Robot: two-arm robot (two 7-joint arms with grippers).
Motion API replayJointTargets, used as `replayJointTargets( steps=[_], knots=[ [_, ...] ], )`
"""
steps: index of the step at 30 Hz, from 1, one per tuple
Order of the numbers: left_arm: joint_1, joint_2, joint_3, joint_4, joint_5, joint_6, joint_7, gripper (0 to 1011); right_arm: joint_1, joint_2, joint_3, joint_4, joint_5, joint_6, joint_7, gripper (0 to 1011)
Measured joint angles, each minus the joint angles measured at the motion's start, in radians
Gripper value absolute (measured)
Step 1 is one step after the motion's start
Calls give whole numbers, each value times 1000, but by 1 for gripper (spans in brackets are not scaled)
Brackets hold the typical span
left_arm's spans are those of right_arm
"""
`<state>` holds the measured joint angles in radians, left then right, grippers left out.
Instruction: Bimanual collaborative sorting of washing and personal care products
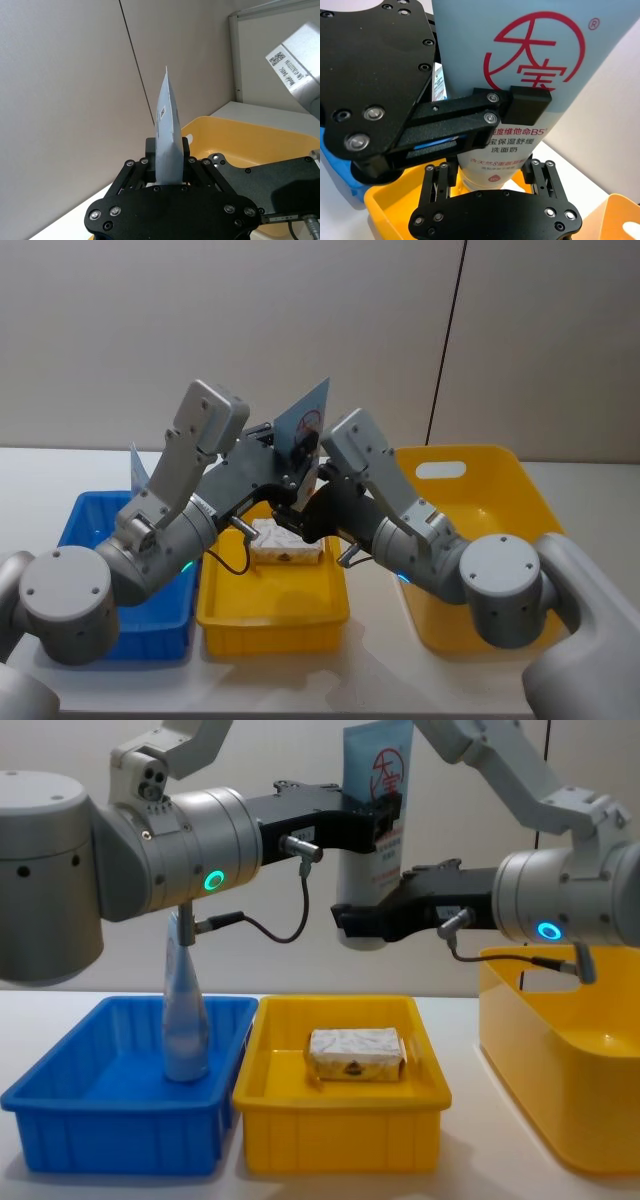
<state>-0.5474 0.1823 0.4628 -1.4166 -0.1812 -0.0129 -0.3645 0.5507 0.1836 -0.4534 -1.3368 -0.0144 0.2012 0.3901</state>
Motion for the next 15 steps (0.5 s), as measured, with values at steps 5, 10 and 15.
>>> replayJointTargets(
  steps=[5,10,15],
  knots=[
    [0,0,0,0,0,0,0,224,7,-5,-6,8,5,4,0,618],
    [0,0,0,0,0,0,0,224,9,-6,-8,9,9,6,-2,601],
    [0,0,0,0,0,0,0,312,9,-6,-8,9,13,11,-8,594]
  ],
)
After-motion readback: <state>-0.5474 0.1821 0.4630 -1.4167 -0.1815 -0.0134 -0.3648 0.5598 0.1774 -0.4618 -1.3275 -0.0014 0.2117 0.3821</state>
